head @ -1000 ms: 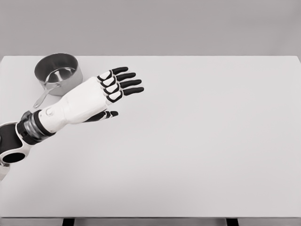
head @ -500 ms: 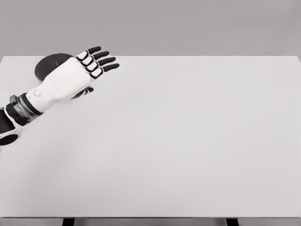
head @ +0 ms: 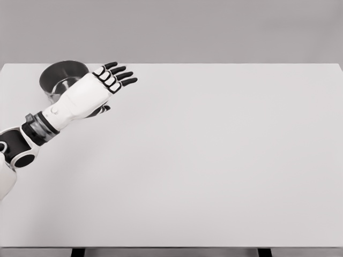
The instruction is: Rotate pot handle
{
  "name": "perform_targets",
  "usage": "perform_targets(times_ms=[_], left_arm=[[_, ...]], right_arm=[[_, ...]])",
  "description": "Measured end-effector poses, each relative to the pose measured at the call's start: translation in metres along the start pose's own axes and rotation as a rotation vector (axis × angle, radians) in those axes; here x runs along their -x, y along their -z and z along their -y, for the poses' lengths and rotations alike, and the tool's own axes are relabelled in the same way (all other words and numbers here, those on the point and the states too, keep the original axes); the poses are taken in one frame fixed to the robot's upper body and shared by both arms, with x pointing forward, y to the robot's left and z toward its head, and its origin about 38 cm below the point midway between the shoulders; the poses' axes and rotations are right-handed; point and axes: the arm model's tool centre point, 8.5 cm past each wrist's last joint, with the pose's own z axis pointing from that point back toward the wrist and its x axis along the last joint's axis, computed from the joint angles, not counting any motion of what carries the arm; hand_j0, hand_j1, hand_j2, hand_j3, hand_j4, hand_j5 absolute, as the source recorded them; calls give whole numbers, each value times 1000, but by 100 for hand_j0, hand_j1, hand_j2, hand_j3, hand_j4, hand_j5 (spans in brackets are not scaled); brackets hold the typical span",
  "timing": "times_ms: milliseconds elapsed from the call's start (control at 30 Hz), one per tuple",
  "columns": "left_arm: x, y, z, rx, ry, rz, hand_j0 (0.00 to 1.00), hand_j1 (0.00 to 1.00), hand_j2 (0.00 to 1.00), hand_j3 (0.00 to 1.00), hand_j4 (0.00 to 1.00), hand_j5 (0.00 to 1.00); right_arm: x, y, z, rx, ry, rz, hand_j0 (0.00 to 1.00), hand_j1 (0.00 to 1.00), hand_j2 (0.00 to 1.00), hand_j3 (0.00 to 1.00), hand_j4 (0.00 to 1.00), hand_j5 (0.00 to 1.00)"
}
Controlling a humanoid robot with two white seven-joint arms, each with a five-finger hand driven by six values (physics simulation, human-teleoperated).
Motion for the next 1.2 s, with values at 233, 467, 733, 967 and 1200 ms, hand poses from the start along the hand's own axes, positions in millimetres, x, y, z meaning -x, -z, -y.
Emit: perform_targets(times_ms=[233,467,733,967,1200], left_arm=[[12,-11,9,46,9,-31,100,100,100,100,100,100],[25,-26,6,57,24,-73,100,100,100,100,100,100],[29,-39,17,70,5,-104,100,100,100,100,100,100],[36,-47,28,95,-12,-134,100,100,100,100,100,100],[43,-55,32,111,-17,-161,100,100,100,100,100,100]], right_arm=[[0,0,0,0,0,0,100,100,100,100,100,100],[0,0,0,0,0,0,100,100,100,100,100,100],[0,0,0,0,0,0,100,100,100,100,100,100],[0,0,0,0,0,0,100,100,100,100,100,100],[0,0,0,0,0,0,100,100,100,100,100,100]])
